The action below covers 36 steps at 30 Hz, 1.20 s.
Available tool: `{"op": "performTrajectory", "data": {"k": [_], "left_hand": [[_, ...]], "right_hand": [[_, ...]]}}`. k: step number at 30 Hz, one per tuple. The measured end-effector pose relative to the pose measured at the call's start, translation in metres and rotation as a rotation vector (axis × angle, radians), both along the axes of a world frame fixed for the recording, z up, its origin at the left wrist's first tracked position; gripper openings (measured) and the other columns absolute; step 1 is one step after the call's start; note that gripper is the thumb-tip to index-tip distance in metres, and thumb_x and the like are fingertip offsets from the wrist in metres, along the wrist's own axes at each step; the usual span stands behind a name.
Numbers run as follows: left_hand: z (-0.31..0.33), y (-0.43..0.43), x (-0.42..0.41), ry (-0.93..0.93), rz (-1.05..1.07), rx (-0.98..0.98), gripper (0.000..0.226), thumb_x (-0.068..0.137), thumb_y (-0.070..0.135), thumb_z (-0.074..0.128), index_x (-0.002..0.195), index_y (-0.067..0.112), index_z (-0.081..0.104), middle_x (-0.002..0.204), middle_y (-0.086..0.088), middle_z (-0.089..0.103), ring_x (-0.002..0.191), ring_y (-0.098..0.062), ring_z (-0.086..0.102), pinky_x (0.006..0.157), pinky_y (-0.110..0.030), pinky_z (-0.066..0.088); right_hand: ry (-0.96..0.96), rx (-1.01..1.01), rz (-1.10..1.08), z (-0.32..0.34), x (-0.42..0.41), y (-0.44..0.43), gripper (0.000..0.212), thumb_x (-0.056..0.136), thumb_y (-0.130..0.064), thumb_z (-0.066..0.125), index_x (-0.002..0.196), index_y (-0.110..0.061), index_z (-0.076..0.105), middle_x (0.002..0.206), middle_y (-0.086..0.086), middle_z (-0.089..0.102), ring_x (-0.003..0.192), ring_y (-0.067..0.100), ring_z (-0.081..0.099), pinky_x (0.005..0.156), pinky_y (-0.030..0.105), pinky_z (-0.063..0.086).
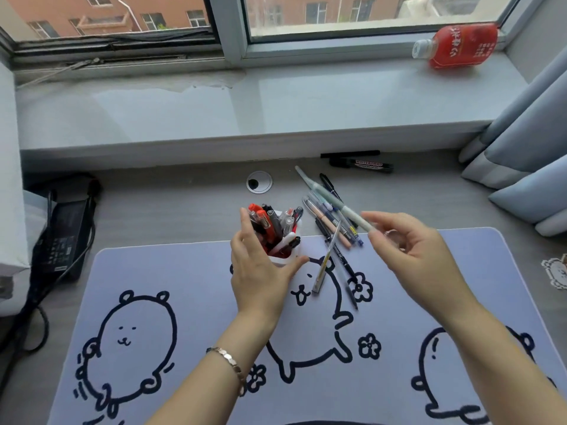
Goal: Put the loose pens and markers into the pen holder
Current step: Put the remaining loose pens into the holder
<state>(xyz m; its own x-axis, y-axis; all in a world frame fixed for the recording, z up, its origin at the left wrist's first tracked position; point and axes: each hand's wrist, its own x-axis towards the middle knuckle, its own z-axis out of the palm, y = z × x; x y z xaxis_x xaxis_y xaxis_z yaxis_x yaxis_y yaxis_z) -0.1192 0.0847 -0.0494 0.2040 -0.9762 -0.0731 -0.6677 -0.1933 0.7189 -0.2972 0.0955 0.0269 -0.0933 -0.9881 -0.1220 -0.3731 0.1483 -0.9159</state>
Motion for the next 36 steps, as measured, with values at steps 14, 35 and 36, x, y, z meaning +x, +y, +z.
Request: {"op": "performTrajectory", "data": {"k": [14,35,36], "left_hand": [[0.025,-0.026,0.049,-0.060,-0.304,0.146,0.122,0.051,0.045,0.083,0.127,0.061,-0.011,0.146,0.016,0.029,0.117,-0.012,0.048,0.076,-0.029,0.042],[0.022,-0.049,0.052,0.050,-0.542,0.226,0.110,0.058,0.030,0.082,0.132,0.058,0.006,0.136,0.012,0.038,0.122,-0.009,0.040,0.097,-0.031,0.042],[0.023,-0.049,0.052,0.045,-0.538,0.228,0.110,0.058,0.030,0.082,0.133,0.057,0.006,0.136,0.012,0.038,0.122,-0.010,0.041,0.096,-0.033,0.043]], "right_hand": [[0.836,-0.142,0.464,-0.041,0.090,-0.052,0.043,0.088,-0.023,0.037,0.120,-0.001,0.056,0.123,0.015,0.060,0.121,0.036,0.050,0.092,0.047,0.048],[0.891,0.443,0.174,-0.130,0.011,-0.143,0.036,0.086,-0.010,0.054,0.116,0.002,0.040,0.119,0.026,0.048,0.106,0.041,0.051,0.078,0.040,0.044],[0.881,0.456,0.147,-0.129,0.008,-0.144,0.034,0.087,-0.011,0.052,0.115,0.004,0.041,0.118,0.026,0.050,0.104,0.041,0.052,0.075,0.038,0.042]]}}
